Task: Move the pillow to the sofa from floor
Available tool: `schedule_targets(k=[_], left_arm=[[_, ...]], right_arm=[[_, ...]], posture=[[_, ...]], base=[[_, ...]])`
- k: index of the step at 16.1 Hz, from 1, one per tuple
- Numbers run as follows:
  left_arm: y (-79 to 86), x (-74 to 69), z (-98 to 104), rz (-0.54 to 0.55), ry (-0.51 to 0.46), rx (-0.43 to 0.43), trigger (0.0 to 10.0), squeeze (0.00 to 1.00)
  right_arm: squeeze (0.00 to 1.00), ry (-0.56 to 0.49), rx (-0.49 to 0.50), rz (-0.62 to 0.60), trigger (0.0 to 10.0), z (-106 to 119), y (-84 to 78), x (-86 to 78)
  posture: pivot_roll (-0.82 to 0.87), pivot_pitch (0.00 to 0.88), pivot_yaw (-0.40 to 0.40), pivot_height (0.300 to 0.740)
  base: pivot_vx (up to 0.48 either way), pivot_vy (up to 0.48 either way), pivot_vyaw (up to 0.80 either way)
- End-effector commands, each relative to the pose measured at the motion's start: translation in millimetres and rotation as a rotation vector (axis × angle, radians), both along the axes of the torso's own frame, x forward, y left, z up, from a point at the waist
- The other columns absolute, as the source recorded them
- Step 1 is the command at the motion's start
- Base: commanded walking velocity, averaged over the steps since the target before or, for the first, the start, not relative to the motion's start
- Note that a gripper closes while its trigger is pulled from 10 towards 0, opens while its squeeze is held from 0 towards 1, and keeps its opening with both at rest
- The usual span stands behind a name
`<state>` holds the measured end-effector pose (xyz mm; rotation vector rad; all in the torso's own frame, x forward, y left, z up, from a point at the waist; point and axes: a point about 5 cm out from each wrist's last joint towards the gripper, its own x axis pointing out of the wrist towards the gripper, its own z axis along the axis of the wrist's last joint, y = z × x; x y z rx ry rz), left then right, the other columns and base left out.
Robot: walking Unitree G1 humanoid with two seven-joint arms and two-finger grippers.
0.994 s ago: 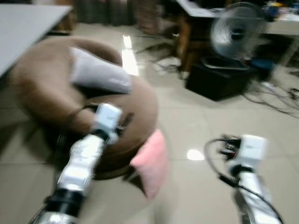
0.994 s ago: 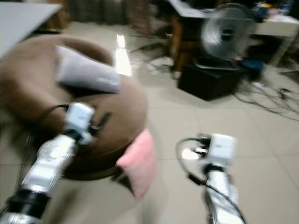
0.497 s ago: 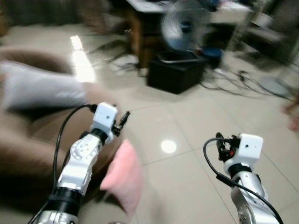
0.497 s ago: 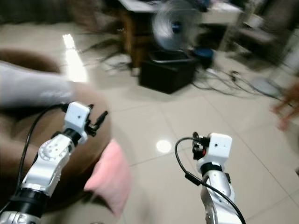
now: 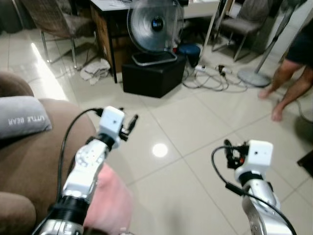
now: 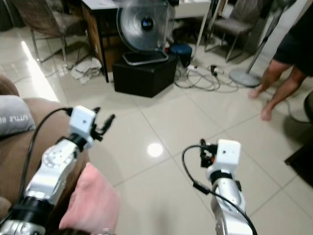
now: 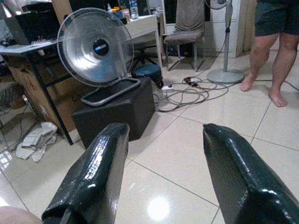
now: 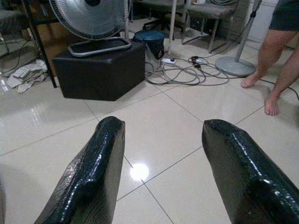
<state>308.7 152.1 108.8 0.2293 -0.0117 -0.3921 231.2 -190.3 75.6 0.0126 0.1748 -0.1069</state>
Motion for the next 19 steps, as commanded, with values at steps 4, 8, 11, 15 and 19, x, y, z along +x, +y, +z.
schedule_targets(k=[4, 8, 11, 15, 19], left_arm=[[-10.9, 1.4, 1.1, -0.042, -0.016, -0.002, 10.0, 0.0], [-8.8, 2.1, 1.1, -0.033, -0.023, 0.002, 10.0, 0.0], [-9.4, 1.9, -0.2, -0.037, -0.021, 0.008, 10.0, 0.0], [-16.0, 1.6, 0.3, -0.078, -0.051, 0.076, 10.0, 0.0], [-21.4, -0.2, -5.7, -0.08, -0.001, 0.031, 10.0, 0.0]], right_arm=[[0.0, 0.004, -0.037, 0.007, 10.0, -0.6, -8.1, -2.5], [0.0, 0.007, -0.047, 0.037, 10.0, -1.4, -2.7, 1.7], [0.0, 0.01, -0.056, 0.045, 10.0, -2.6, -2.4, 1.6], [0.0, 0.015, -0.056, 0.037, 10.0, -4.7, -0.8, -2.3], [0.0, 0.012, -0.054, 0.034, 10.0, -4.9, 0.3, -0.9]], posture=[[0.05, 0.0, -0.042, 0.74], [0.05, 0.0, -0.05, 0.74], [0.04, 0.0, -0.042, 0.74], [0.04, 0.0, -0.029, 0.74], [0.04, 0.0, -0.024, 0.74]], base=[[0.0, 0.172, 0.0], [0.0, 0.438, 0.0], [0.0, 0.439, 0.0], [0.0, 0.285, 0.0], [0.0, -0.36, 0.0]])
